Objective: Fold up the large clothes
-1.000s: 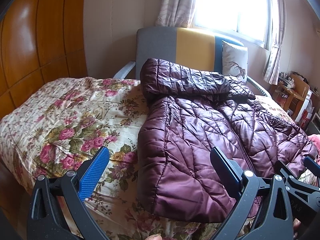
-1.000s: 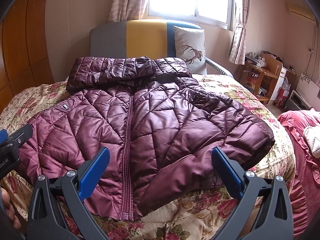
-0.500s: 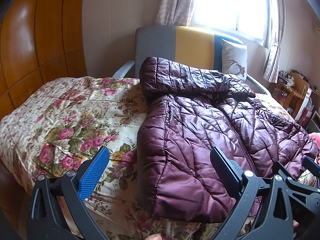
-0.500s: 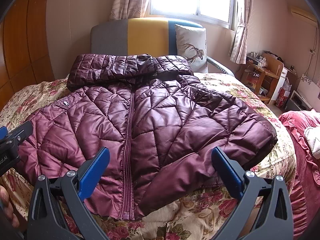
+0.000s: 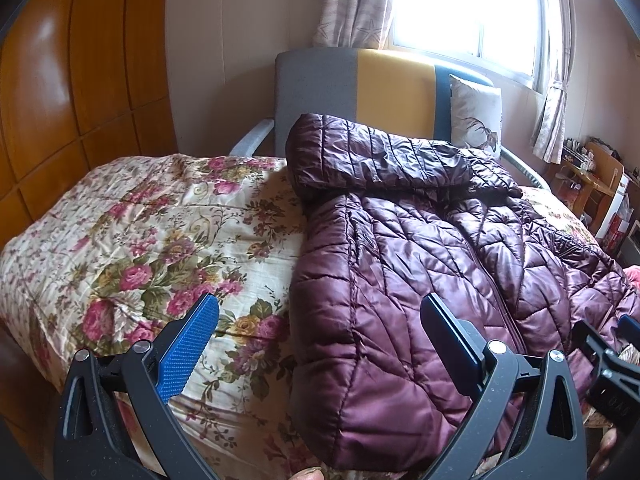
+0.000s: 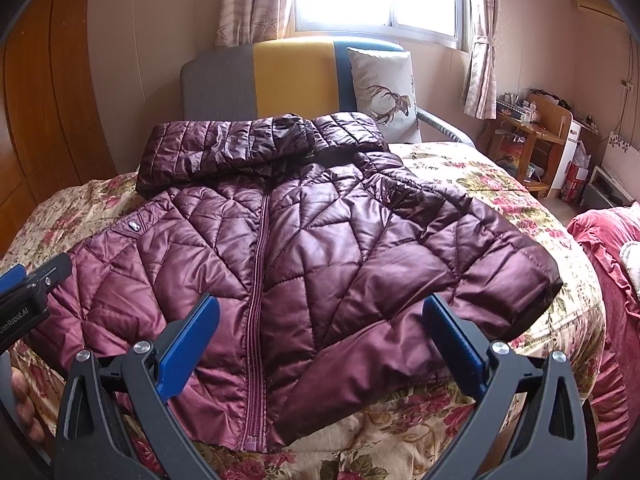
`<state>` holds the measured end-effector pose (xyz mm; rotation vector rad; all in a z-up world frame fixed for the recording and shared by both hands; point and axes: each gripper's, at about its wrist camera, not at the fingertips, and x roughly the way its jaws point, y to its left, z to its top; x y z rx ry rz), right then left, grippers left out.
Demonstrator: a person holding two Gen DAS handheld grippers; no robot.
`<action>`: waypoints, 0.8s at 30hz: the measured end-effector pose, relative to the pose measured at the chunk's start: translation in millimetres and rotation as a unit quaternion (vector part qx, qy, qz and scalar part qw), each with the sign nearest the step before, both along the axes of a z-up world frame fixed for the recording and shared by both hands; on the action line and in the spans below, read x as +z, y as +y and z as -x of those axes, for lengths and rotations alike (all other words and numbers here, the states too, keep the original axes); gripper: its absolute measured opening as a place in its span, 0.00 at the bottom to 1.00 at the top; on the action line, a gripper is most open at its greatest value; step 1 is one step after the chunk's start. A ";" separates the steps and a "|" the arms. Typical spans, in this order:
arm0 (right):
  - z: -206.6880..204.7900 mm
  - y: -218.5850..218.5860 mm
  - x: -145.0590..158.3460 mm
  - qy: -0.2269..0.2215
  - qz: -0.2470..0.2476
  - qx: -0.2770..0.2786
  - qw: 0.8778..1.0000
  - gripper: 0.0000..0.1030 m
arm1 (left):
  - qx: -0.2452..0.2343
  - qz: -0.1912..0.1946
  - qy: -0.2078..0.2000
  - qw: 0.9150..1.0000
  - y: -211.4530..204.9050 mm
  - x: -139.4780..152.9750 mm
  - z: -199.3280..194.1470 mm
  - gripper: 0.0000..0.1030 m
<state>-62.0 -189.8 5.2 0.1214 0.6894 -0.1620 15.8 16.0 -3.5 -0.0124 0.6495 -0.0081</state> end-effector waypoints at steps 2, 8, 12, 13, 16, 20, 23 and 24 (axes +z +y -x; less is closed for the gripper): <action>-2.2 -2.4 5.2 -0.004 0.000 0.001 1.000 0.98 | -0.002 -0.002 0.000 1.000 0.6 1.4 -3.1 0.97; -23.1 -36.1 33.1 -0.019 0.004 0.017 1.000 0.98 | -0.038 0.006 0.010 0.999 3.5 7.0 -19.9 0.97; -65.4 -91.3 37.4 0.032 0.008 0.034 0.999 0.98 | -0.097 0.045 0.057 0.993 10.5 4.9 -47.6 0.97; -76.8 -106.1 33.3 0.053 0.008 0.034 0.998 0.98 | -0.120 0.080 0.084 0.986 16.8 1.9 -60.2 0.97; -109.3 -152.4 9.2 0.133 -0.005 0.039 0.990 0.98 | -0.154 0.157 0.141 0.965 31.2 -8.3 -91.6 0.97; -129.4 -192.5 -27.6 0.213 -0.077 0.071 0.971 0.98 | -0.188 0.223 0.169 0.941 40.1 -18.9 -116.8 0.97; -135.8 -205.3 -49.7 0.244 -0.131 0.081 0.957 0.98 | -0.191 0.266 0.201 0.923 48.0 -36.4 -134.9 0.96; -136.4 -206.7 -58.3 0.256 -0.138 0.083 0.953 0.98 | -0.189 0.276 0.210 0.918 50.6 -39.8 -137.5 0.94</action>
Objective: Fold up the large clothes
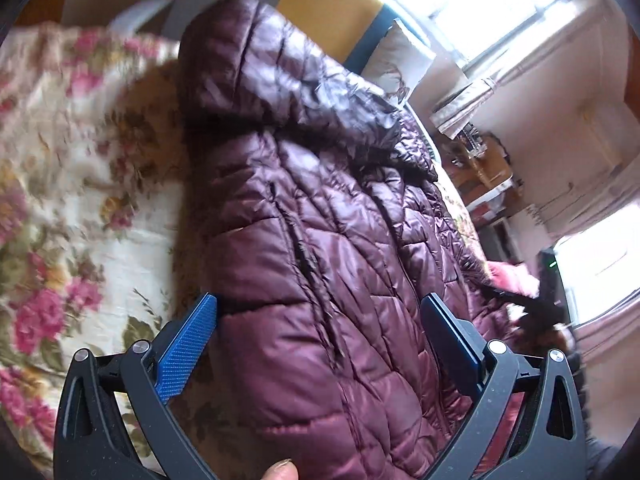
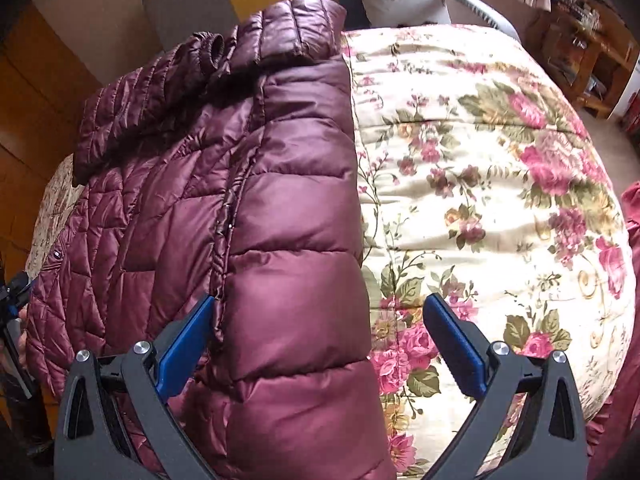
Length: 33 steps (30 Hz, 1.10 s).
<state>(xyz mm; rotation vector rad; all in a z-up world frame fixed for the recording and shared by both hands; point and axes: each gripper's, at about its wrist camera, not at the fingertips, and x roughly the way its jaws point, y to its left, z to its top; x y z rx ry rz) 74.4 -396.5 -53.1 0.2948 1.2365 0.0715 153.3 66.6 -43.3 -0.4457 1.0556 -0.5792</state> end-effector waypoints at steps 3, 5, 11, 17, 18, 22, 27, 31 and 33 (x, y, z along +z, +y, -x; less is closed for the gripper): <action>1.7 0.8 -19.0 0.023 -0.035 0.007 0.999 0.98 | -0.004 -0.001 0.013 1.000 7.0 -10.2 -4.6 0.76; 4.5 9.1 -23.3 0.028 -0.049 0.019 0.998 0.87 | -0.004 -0.002 0.024 1.000 16.6 -19.3 -7.2 0.64; 11.6 33.3 9.3 -0.009 -0.026 0.057 0.998 0.35 | -0.012 0.053 0.019 0.998 32.7 -32.9 2.0 0.29; 27.8 83.2 90.0 -0.094 -0.019 0.114 0.989 0.18 | 0.019 0.096 -0.056 0.994 56.2 31.8 8.0 0.15; 36.1 93.5 113.5 -0.125 -0.028 0.128 0.983 0.17 | 0.022 0.095 -0.065 0.993 60.6 41.7 8.8 0.15; 74.2 109.2 158.2 -0.203 -0.070 0.160 0.963 0.16 | 0.027 0.072 -0.117 0.990 97.3 104.6 25.4 0.14; 121.6 102.9 92.3 -0.131 -0.094 0.143 0.977 0.17 | 0.001 0.005 -0.117 0.993 125.7 118.4 74.4 0.26; 144.9 102.5 22.9 -0.048 -0.047 0.101 0.993 0.18 | 0.010 -0.049 -0.076 0.996 135.5 69.2 101.3 0.40; 149.1 100.8 11.5 -0.035 -0.053 0.085 0.994 0.21 | 0.034 -0.056 -0.042 0.997 141.6 38.1 102.2 0.41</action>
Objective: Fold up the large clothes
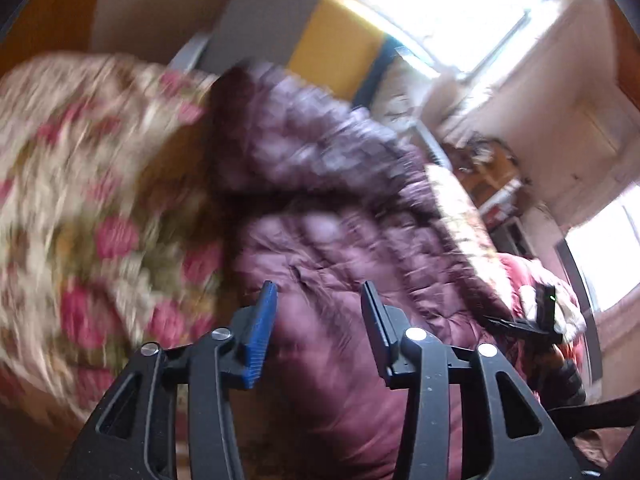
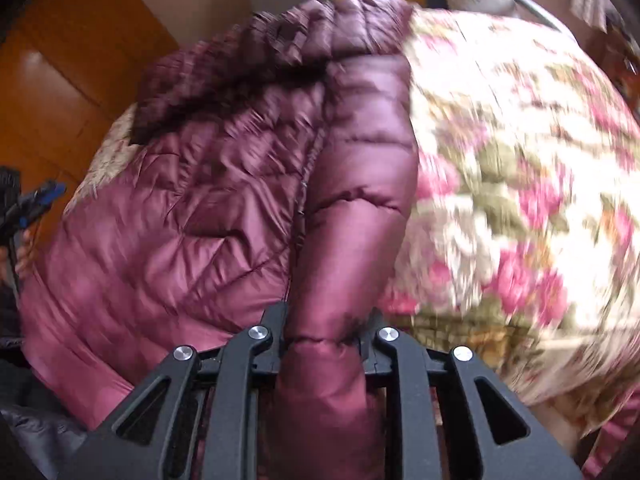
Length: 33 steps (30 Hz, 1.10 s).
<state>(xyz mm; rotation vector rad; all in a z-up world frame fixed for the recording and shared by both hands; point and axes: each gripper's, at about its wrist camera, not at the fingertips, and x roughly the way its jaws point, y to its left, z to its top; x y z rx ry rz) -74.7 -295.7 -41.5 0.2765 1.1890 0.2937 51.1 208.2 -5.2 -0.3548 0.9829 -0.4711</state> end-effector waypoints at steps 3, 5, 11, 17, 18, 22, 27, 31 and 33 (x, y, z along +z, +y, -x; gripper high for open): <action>-12.9 6.2 8.0 0.004 0.065 0.001 0.998 0.59 | 0.025 0.019 0.035 0.999 5.1 -28.6 -0.3 0.41; -12.9 8.5 31.5 -0.042 0.120 0.007 0.992 0.62 | 0.050 0.005 0.021 0.999 4.1 -31.6 -1.9 0.60; -70.8 64.0 75.3 -0.170 0.137 0.030 0.975 0.78 | 0.085 0.008 -0.044 0.995 -14.7 -14.4 -26.6 0.82; -180.2 83.9 59.2 -0.157 -0.005 -0.046 0.986 0.78 | 0.024 -0.077 -0.110 0.991 -84.2 4.8 -55.5 0.83; -198.8 88.0 54.2 -0.150 -0.013 -0.053 0.987 0.78 | 0.018 -0.093 -0.121 0.988 -92.8 7.6 -56.9 0.83; -279.9 112.0 23.3 -0.088 -0.046 -0.058 0.993 0.73 | -0.007 -0.151 -0.161 0.975 -122.3 3.4 -71.1 0.83; -309.6 143.9 32.5 -0.055 -0.100 0.003 0.993 0.21 | -0.016 -0.159 -0.176 0.971 -140.7 -6.0 -89.3 0.83; -302.7 171.6 81.6 -0.075 -0.186 0.085 0.976 0.21 | -0.008 -0.133 -0.195 0.972 -148.8 -6.4 -103.8 0.89; -298.7 190.4 106.7 -0.083 -0.229 0.130 0.961 0.11 | 0.002 -0.131 -0.216 0.968 -151.3 -1.9 -106.8 0.89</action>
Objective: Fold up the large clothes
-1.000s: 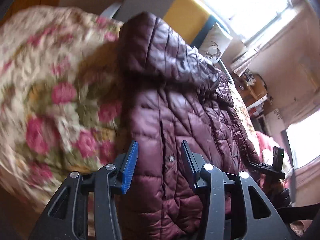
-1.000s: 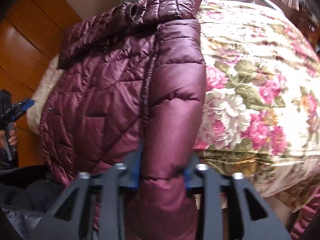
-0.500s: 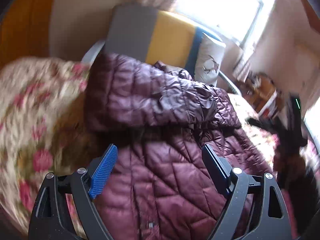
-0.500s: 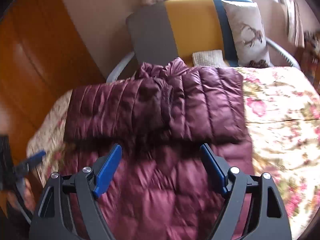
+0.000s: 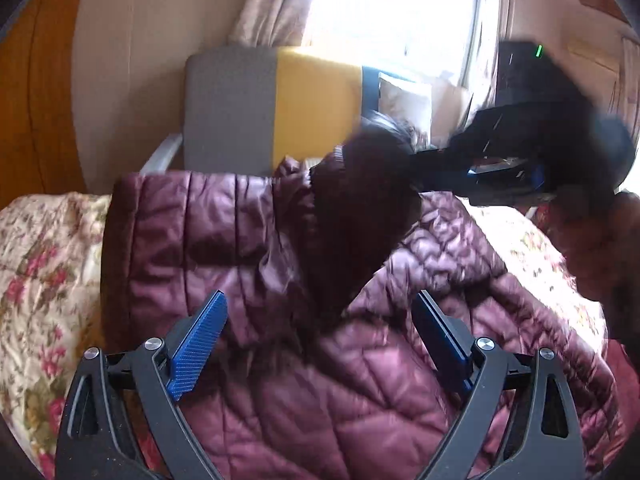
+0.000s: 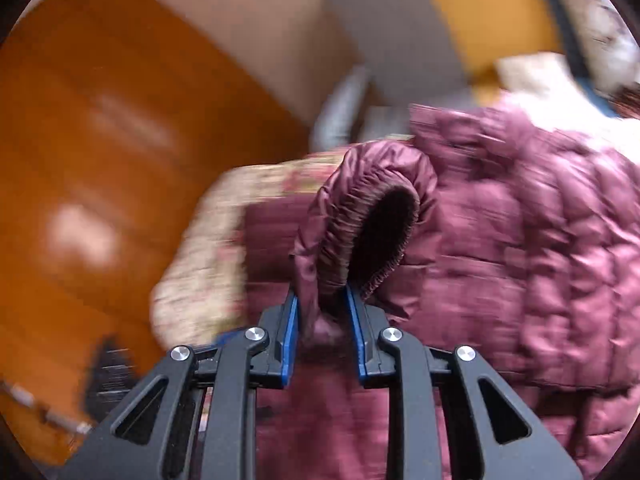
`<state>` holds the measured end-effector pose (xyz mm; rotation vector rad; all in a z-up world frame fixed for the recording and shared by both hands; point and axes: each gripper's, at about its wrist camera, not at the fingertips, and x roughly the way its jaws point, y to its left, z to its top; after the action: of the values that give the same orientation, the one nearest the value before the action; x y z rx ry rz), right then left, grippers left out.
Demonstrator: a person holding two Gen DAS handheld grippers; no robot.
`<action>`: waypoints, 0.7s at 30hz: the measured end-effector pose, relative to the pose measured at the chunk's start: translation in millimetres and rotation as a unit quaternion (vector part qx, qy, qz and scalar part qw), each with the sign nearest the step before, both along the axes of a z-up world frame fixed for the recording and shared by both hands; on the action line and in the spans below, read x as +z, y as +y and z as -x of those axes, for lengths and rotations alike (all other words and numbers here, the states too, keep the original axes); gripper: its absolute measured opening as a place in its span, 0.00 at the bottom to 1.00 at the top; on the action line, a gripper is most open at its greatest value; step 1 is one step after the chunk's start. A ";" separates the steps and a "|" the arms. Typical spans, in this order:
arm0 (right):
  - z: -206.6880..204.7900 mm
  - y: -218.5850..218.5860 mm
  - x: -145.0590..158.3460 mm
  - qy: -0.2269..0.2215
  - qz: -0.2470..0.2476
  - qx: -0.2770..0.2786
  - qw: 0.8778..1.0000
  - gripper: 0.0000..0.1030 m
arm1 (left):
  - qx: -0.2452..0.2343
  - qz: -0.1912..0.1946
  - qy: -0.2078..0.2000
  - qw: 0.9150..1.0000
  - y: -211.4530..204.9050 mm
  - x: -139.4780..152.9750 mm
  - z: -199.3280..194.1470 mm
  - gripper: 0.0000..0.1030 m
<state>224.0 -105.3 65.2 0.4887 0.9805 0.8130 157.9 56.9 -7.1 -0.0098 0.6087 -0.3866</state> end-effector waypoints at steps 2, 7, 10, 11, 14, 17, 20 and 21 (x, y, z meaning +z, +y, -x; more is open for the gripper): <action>0.0 18.4 18.2 -0.010 -0.025 0.035 0.999 0.01 | 0.017 -0.003 -0.024 1.000 -0.4 6.2 -0.8 0.89; 2.6 76.4 53.1 -0.049 -0.042 0.102 0.993 0.00 | 0.074 0.017 -0.087 0.993 16.3 25.9 -3.1 0.89; -0.5 84.4 62.9 -0.072 -0.039 0.090 0.993 0.01 | 0.066 0.037 -0.084 0.994 23.6 32.1 -6.2 0.89; -3.0 77.4 63.6 -0.080 -0.039 0.079 0.993 0.04 | 0.053 0.048 -0.081 0.994 25.6 33.0 -3.9 0.89; 0.9 46.3 60.0 -0.088 -0.021 0.024 0.996 0.41 | 0.006 0.032 -0.074 0.997 17.4 25.7 3.0 0.90; 2.7 7.8 49.8 -0.087 0.001 -0.027 0.996 0.67 | -0.031 -0.011 -0.066 0.997 0.4 11.4 5.9 0.95; 4.4 -32.5 23.2 -0.060 0.025 -0.084 0.994 0.69 | -0.070 -0.057 -0.052 0.995 -33.1 -6.0 2.8 0.95; 6.8 -47.5 11.9 -0.050 0.033 -0.103 0.993 0.70 | -0.077 -0.073 -0.050 0.993 -45.8 -12.3 -0.5 0.95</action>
<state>217.2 -152.8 77.1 0.4796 0.8463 0.6111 158.5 11.2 -19.4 0.1966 0.5390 -0.4887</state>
